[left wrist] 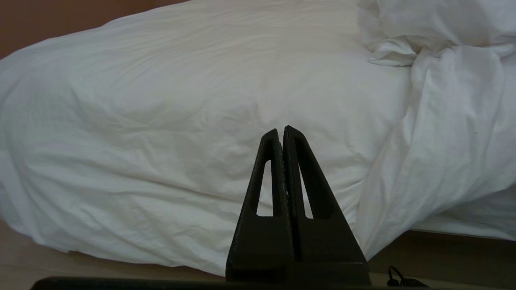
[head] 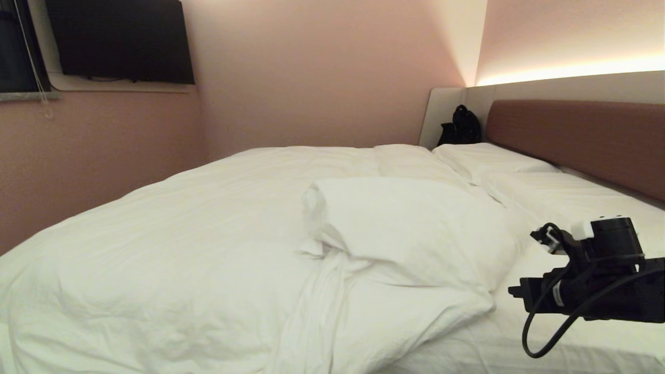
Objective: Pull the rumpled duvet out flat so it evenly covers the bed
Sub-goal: Flatten the corners of the folded blanket
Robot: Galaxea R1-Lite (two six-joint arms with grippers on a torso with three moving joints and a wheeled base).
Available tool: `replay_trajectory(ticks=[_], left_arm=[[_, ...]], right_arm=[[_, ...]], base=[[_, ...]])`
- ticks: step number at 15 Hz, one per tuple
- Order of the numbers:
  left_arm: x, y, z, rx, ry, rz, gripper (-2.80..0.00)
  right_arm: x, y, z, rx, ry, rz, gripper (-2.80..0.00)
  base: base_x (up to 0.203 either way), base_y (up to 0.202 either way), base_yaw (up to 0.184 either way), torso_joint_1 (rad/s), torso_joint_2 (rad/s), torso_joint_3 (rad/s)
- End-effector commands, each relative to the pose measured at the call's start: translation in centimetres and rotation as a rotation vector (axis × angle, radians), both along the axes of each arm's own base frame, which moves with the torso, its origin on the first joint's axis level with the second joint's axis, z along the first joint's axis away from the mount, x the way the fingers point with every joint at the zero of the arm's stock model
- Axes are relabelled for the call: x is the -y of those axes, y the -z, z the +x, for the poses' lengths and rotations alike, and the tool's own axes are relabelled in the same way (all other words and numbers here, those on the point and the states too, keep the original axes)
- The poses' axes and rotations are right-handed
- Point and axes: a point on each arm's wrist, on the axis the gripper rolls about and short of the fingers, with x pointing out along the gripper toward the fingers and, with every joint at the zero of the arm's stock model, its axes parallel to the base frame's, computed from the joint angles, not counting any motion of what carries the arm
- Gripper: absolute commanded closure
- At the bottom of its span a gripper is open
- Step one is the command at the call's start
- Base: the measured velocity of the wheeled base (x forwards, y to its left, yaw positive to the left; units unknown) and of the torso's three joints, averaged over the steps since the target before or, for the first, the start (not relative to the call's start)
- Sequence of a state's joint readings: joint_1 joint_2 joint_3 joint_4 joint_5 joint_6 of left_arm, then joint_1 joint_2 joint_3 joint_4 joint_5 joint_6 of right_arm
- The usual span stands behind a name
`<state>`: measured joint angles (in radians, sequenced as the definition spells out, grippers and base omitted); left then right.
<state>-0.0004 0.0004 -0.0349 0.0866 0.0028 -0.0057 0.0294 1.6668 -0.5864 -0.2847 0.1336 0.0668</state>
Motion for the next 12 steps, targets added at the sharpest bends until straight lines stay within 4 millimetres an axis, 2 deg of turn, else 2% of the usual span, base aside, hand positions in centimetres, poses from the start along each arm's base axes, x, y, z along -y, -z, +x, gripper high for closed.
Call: replay_trajectory(ticks=[1, 2, 6, 10, 12], left_arm=[[0.0, 0.0, 0.0, 0.000, 0.001, 0.000, 0.00], [0.0, 0.0, 0.0, 0.000, 0.001, 0.000, 0.00], [0.0, 0.0, 0.0, 0.000, 0.001, 0.000, 0.00], [0.0, 0.0, 0.0, 0.000, -0.001, -0.002, 0.00], [0.0, 0.0, 0.0, 0.000, -0.001, 0.000, 0.00]], right_arm=[[0.1, 0.2, -0.3, -0.009, 0.003, -0.001, -1.75], [0.1, 0.2, -0.3, -0.009, 0.003, -0.001, -2.80], [0.1, -0.4, -0.2, 0.022, -0.001, 0.003, -2.80], [-1.1, -3.4, 2.6, 0.180, -0.040, 0.010, -2.80], [-1.9, -3.9, 3.5, 0.203, -0.062, 0.011, -2.80]], base=[[0.000, 0.000, 0.000, 0.000, 0.00, 0.000], [0.000, 0.000, 0.000, 0.000, 0.00, 0.000], [0.000, 0.000, 0.000, 0.000, 0.00, 0.000], [0.000, 0.000, 0.000, 0.000, 0.00, 0.000], [0.000, 0.000, 0.000, 0.000, 0.00, 0.000]])
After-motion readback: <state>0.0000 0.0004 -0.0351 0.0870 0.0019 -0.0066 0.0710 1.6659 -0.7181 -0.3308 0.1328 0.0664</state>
